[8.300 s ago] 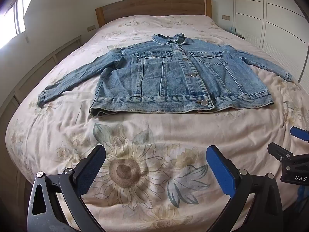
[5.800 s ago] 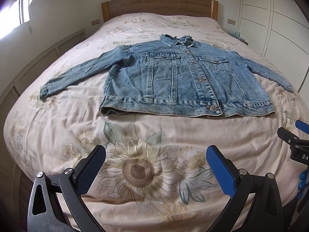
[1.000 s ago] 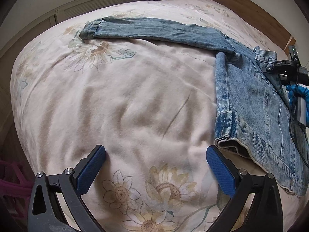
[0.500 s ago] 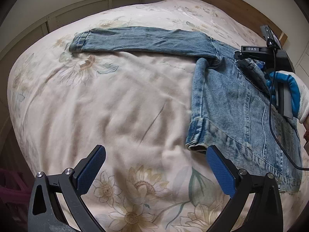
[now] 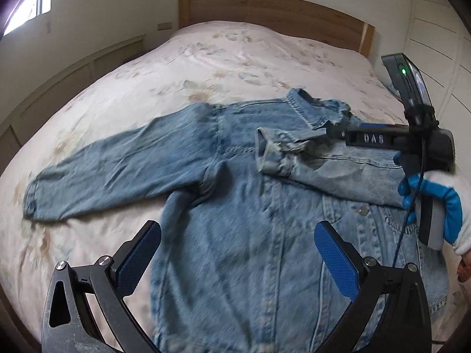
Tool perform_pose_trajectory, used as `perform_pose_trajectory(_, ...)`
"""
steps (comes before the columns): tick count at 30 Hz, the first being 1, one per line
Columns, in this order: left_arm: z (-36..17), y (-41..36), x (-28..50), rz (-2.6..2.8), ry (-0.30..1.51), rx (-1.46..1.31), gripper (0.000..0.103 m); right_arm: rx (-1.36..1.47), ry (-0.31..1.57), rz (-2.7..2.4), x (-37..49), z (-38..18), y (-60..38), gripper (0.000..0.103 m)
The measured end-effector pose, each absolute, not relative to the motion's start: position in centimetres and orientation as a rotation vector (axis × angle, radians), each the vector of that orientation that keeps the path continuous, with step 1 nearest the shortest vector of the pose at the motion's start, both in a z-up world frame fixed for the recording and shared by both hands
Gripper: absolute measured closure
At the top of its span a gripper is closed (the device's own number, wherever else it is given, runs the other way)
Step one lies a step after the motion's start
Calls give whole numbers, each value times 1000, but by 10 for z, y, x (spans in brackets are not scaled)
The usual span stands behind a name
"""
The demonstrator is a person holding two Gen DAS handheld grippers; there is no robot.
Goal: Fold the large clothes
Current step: 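Grasp the other sleeve cuff with the left gripper and fold it across the front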
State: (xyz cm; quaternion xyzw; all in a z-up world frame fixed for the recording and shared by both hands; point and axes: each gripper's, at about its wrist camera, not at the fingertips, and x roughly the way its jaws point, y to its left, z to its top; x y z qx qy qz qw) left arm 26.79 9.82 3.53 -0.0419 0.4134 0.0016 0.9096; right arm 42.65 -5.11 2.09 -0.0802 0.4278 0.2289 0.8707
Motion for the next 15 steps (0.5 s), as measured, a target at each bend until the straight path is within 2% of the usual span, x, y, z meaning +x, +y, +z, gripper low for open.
perform_pose_trajectory(8,-9,21,390,-94,879,34,1,-235,1018,349,430,-36,-152,18)
perform_pose_trajectory(15,-62,60,439,56,973,65,1,-267,1040,319,404,-55,-222,17)
